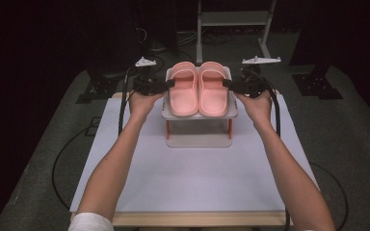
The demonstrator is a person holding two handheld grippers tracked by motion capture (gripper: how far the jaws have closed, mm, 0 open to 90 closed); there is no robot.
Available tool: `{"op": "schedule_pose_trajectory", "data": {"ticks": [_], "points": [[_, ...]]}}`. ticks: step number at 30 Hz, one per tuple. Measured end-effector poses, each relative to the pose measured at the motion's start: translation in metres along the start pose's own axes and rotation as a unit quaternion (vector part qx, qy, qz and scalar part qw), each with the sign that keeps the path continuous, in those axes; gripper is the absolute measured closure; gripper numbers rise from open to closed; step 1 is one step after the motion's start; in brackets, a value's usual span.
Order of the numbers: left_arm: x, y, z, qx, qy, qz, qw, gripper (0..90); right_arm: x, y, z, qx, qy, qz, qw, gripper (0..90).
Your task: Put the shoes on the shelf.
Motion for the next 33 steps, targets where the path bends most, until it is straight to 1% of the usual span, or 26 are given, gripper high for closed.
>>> {"op": "schedule_pose_trajectory", "data": {"ticks": [3,5,6,8,9,11,15,16,19,23,27,28,33], "points": [[0.001,-0.005,0.002,0.004,0.0,0.005,1.0,48.9,0.0,-0.004,0.0,-0.004,-0.002,0.002,1.0,51.7],[0.001,-0.007,0.003,0.006,0.004,0.008,0.9999,48.8,0.001,-0.007,-0.001,-0.01,-0.002,0.003,0.9999,51.5],[0.001,-0.008,0.004,0.006,0.006,0.005,1.0,48.5,0.002,-0.008,-0.001,-0.011,-0.002,0.001,0.9999,50.6],[0.001,-0.011,0.005,0.006,0.01,0.004,0.9999,47.8,0.003,-0.011,-0.002,-0.014,-0.007,0.003,0.9999,50.6],[0.0,-0.013,0.006,0.007,0.009,0.008,0.9999,47.6,0.004,-0.012,-0.002,-0.016,-0.01,0.006,0.9998,50.6],[0.0,-0.016,0.007,0.01,0.012,0.011,0.9998,47.5,0.005,-0.015,-0.003,-0.018,-0.011,0.003,0.9998,50.3],[0.002,-0.021,0.01,0.017,0.008,0.015,0.9997,47.0,0.009,-0.021,-0.003,-0.02,-0.015,0.006,0.9997,49.8],[0.002,-0.022,0.01,0.018,0.007,0.017,0.9997,46.8,0.01,-0.023,-0.002,-0.023,-0.013,0.003,0.9997,49.4],[0.006,-0.027,0.011,0.025,0.0,0.021,0.9995,46.6,0.012,-0.027,-0.001,-0.025,-0.01,0.006,0.9996,49.4],[0.01,-0.033,0.01,0.029,0.001,0.024,0.9993,46.2,0.018,-0.033,0.0,-0.028,-0.008,0.004,0.9996,49.0],[0.014,-0.037,0.009,0.03,0.003,0.023,0.9993,45.7,0.021,-0.036,0.001,-0.029,-0.009,0.003,0.9995,48.4],[0.014,-0.038,0.009,0.031,0.001,0.026,0.9992,45.5,0.022,-0.037,0.001,-0.029,-0.01,0.002,0.9995,48.4],[0.018,-0.043,0.008,0.033,0.001,0.026,0.9991,45.4,0.027,-0.04,0.001,-0.032,-0.01,0.0,0.9995,47.9]]}}
Point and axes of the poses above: each handheld gripper's, and its own axes: y roughly forward along the jaws, x roughly out of its underside, z roughly to its right, the point moved 3 cm from there along y, roughly forward along the jaws, and after that the axes turned 7 degrees about z, right-handed, at the moved point
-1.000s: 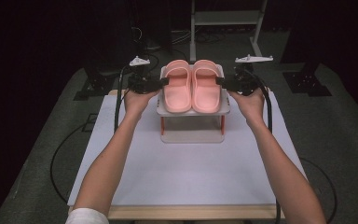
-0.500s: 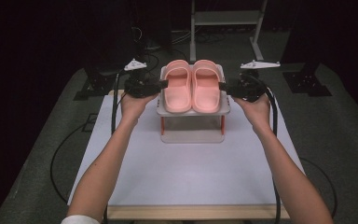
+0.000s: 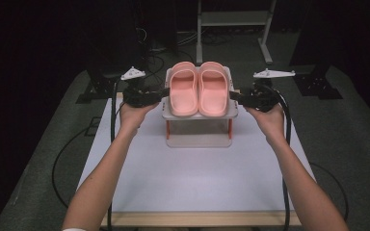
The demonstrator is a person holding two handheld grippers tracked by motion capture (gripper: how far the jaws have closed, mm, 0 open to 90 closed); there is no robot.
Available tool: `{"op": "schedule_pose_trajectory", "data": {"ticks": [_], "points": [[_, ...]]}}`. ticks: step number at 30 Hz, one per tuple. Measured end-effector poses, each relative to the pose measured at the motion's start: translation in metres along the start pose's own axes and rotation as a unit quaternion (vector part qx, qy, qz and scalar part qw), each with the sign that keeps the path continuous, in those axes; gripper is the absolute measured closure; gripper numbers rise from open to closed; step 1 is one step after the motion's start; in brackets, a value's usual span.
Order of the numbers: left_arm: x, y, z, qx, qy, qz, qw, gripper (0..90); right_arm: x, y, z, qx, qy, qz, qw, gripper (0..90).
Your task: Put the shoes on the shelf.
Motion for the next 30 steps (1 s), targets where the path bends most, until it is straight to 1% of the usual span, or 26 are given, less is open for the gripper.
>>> {"op": "schedule_pose_trajectory", "data": {"ticks": [5,6,10,15,20,28,29,30], "points": [[0.005,-0.004,0.0,0.004,0.001,-0.002,1.0,44.3,0.004,-0.002,0.0,-0.003,0.003,-0.001,1.0,47.2],[0.005,-0.004,0.0,0.003,0.004,-0.002,1.0,44.0,0.005,-0.003,0.0,-0.004,0.003,0.0,1.0,47.2],[0.008,-0.006,0.002,0.008,0.004,0.002,1.0,43.8,0.01,-0.006,0.002,-0.006,0.011,-0.003,0.9999,47.2],[0.011,-0.009,0.002,0.014,0.004,0.002,0.9999,43.4,0.015,-0.008,0.004,-0.005,0.014,-0.005,0.9999,46.9],[0.015,-0.012,0.004,0.013,0.011,0.001,0.9998,41.3,0.022,-0.011,0.003,-0.008,0.015,-0.009,0.9998,46.4],[0.023,-0.017,0.002,0.009,0.002,0.003,1.0,39.3,0.031,-0.018,0.003,-0.014,0.017,-0.006,0.9997,45.2],[0.024,-0.017,0.002,0.008,0.002,-0.001,1.0,39.3,0.031,-0.018,0.003,-0.014,0.017,-0.006,0.9997,45.2],[0.024,-0.018,0.002,0.006,0.006,-0.003,1.0,38.3,0.032,-0.019,0.003,-0.014,0.017,-0.006,0.9997,44.9]]}}
Point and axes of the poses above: each handheld gripper's, and its own axes: y roughly forward along the jaws, x roughly out of its underside, z roughly to its right, the point moved 3 cm from there along y, roughly forward along the jaws, and after that the axes turned 7 degrees about z, right-handed, at the moved point
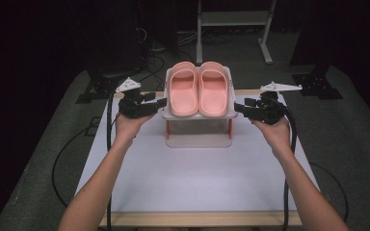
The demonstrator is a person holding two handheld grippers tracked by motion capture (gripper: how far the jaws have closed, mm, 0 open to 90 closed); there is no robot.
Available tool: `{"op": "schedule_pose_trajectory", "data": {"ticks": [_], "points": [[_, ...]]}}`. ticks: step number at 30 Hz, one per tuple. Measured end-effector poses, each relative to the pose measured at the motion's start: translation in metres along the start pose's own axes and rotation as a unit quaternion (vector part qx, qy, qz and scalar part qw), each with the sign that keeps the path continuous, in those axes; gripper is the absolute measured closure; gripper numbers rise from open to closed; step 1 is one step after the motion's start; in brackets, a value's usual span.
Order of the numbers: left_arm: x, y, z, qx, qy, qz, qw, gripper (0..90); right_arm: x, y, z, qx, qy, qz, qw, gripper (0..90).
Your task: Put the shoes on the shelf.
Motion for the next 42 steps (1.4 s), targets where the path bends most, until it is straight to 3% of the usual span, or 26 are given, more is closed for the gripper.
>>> {"op": "schedule_pose_trajectory", "data": {"ticks": [13,27,42], "points": [[0.006,-0.009,0.002,-0.001,0.005,0.003,1.0,36.1,0.01,-0.01,-0.001,-0.004,-0.003,0.001,1.0,42.2],[0.019,-0.016,0.003,0.003,-0.004,-0.002,1.0,32.7,0.022,-0.018,0.0,-0.011,-0.003,0.002,0.9999,39.6],[0.033,-0.023,0.001,0.001,-0.007,-0.009,0.9999,28.0,0.042,-0.029,0.01,-0.007,0.007,0.001,0.9999,38.2]]}}
Point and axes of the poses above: each handheld gripper's, and its own axes: y roughly forward along the jaws, x roughly out of its underside, z roughly to its right, the point moved 3 cm from there along y, roughly forward along the jaws, and after that the axes turned 7 degrees about z, right-handed, at the moved point
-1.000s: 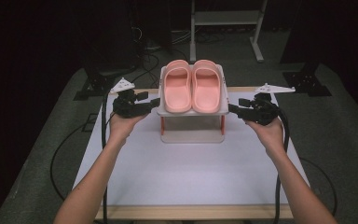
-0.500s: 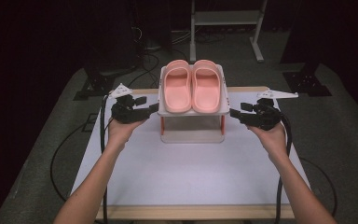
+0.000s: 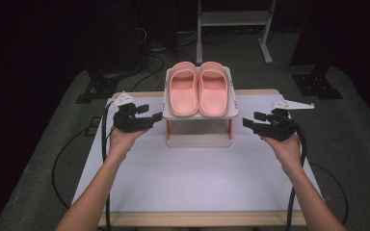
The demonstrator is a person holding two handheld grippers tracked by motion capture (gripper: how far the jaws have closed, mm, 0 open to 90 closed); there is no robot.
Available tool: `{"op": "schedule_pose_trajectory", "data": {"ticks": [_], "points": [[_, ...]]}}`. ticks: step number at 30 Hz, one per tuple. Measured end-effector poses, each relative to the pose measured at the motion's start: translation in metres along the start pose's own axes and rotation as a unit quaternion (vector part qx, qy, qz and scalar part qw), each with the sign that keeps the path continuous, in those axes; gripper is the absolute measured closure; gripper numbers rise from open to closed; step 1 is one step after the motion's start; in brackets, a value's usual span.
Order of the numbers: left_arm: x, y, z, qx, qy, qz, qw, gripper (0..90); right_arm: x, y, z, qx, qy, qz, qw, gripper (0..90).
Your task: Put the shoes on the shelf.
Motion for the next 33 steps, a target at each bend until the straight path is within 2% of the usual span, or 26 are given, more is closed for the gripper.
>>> {"op": "schedule_pose_trajectory", "data": {"ticks": [8,15,25,33], "points": [[0.007,-0.002,-0.001,-0.003,0.003,-0.003,1.0,26.2,0.01,-0.004,0.003,0.002,0.002,-0.002,1.0,37.9],[0.013,-0.003,-0.002,-0.007,-0.003,-0.001,1.0,23.5,0.015,-0.006,0.003,0.002,-0.001,-0.003,1.0,36.5],[0.024,-0.007,-0.003,-0.008,-0.009,-0.001,0.9999,21.4,0.027,-0.012,0.005,0.0,0.011,0.001,0.9999,35.7],[0.032,-0.011,-0.001,-0.009,-0.009,-0.006,0.9999,20.0,0.035,-0.016,0.007,-0.002,0.011,0.001,0.9999,35.1]]}}
Point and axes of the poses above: each handheld gripper's, and its own axes: y roughly forward along the jaws, x roughly out of its underside, z roughly to its right, the point moved 3 cm from there along y, roughly forward along the jaws, and after that the axes turned 7 degrees about z, right-handed, at the moved point
